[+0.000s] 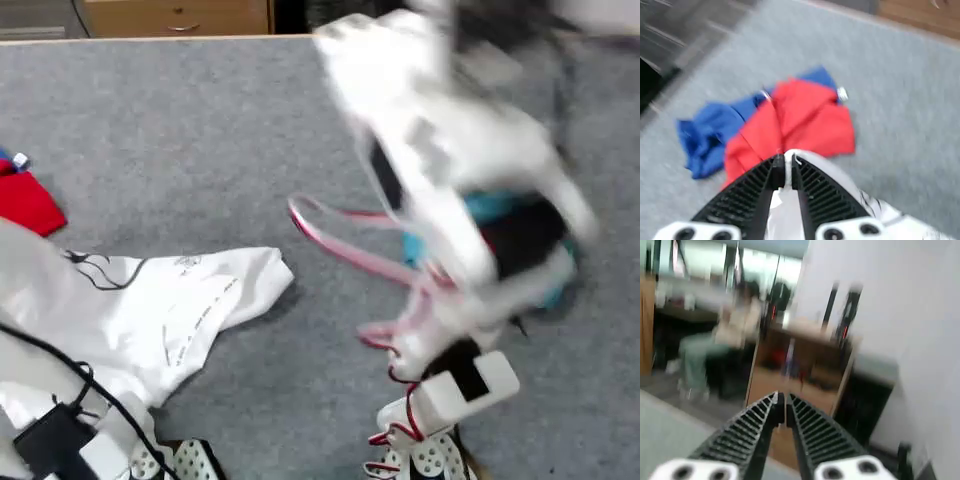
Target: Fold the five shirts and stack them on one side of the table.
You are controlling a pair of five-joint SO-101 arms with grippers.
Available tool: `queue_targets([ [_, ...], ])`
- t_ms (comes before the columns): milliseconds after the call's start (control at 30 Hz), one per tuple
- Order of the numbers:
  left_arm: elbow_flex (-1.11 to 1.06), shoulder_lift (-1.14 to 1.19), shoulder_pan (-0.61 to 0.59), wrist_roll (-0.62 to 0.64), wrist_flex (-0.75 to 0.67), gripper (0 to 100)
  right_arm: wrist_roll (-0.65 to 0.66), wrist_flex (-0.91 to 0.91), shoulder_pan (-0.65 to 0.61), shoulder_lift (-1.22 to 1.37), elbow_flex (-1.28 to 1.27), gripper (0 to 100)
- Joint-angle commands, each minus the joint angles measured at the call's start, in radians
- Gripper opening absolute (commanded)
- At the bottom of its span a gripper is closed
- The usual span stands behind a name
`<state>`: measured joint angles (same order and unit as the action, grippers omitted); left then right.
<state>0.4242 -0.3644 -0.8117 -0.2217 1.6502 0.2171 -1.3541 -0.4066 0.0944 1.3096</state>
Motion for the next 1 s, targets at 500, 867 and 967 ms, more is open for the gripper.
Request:
queue_targets([
  [500,-0.719,-0.002,-0.165,-0.006,-0.582,3,-0.049,-0.026,-0.422,0.239,-1.095,22.3],
  [867,-0.768,-0.002,-0.160,-0.006,-0.583,3,-0.054,0.183,-0.284,0.503,-1.127,3.1],
  [967,-0.777,-0.002,-0.157,-0.005,-0.580,3,-0.052,0.189,-0.198,0.516,-1.024,1.5],
])
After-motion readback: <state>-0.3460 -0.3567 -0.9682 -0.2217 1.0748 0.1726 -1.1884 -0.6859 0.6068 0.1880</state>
